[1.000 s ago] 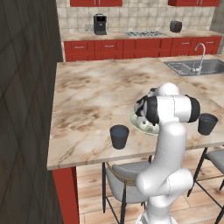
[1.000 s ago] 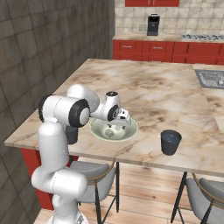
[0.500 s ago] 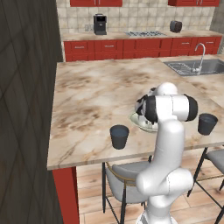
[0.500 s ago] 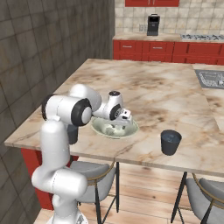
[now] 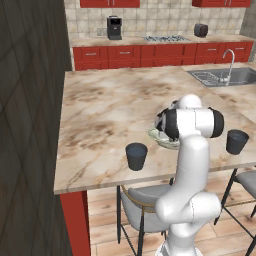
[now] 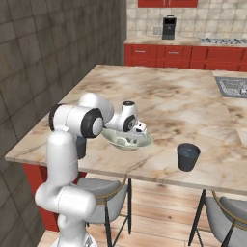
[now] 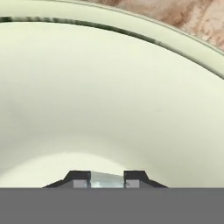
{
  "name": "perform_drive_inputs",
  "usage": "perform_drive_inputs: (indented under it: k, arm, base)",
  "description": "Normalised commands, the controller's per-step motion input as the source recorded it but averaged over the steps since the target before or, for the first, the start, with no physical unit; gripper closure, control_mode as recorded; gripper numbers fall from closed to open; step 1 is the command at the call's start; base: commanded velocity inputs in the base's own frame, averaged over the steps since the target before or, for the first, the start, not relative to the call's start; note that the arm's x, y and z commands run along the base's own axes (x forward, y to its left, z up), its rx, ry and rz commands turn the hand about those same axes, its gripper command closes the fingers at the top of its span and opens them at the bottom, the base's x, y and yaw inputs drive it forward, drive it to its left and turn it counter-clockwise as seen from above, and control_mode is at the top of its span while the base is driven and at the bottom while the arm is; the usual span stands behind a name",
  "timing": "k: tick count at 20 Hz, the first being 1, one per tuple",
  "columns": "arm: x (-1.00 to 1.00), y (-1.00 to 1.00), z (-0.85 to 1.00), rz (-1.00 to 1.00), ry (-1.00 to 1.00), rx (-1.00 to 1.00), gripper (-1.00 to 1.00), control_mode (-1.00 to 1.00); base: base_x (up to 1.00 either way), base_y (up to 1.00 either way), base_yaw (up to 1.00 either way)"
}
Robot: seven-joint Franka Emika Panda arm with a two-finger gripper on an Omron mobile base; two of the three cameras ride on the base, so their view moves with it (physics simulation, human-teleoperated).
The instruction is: There are four ice cubes in the ice bowl. Place two ice cubes in each glass of water.
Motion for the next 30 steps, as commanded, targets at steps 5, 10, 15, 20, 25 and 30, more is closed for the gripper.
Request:
perform_drive_inputs:
  k: [5,10,15,20,25,30]
  arm:
    - [-0.27,-0.01,0.08,-0.01,-0.08,0.03,1.0,-1.0]
    - [-0.48,0.24,0.57,0.02,-0.23,0.09,1.0,-1.0]
    - [-0.88,0.29,0.98,0.12,-0.14,0.04,1.0,-1.0]
    - [-0.76,0.63,0.89,0.26,-0.04,-0.01,1.0,-1.0]
    - [-0.69,0.84,0.76,0.3,0.0,-0.09,1.0,-1.0]
    - [-0.66,0.89,0.4,0.28,0.0,-0.1,1.0,-1.0]
  base:
    - [0.0,0.0,0.0]
    - [0.0,0.0,0.0]
    - [0.0,0.0,0.0]
    - [0.0,0.0,0.0]
    - [0.0,0.0,0.0]
    - [0.0,0.0,0.0]
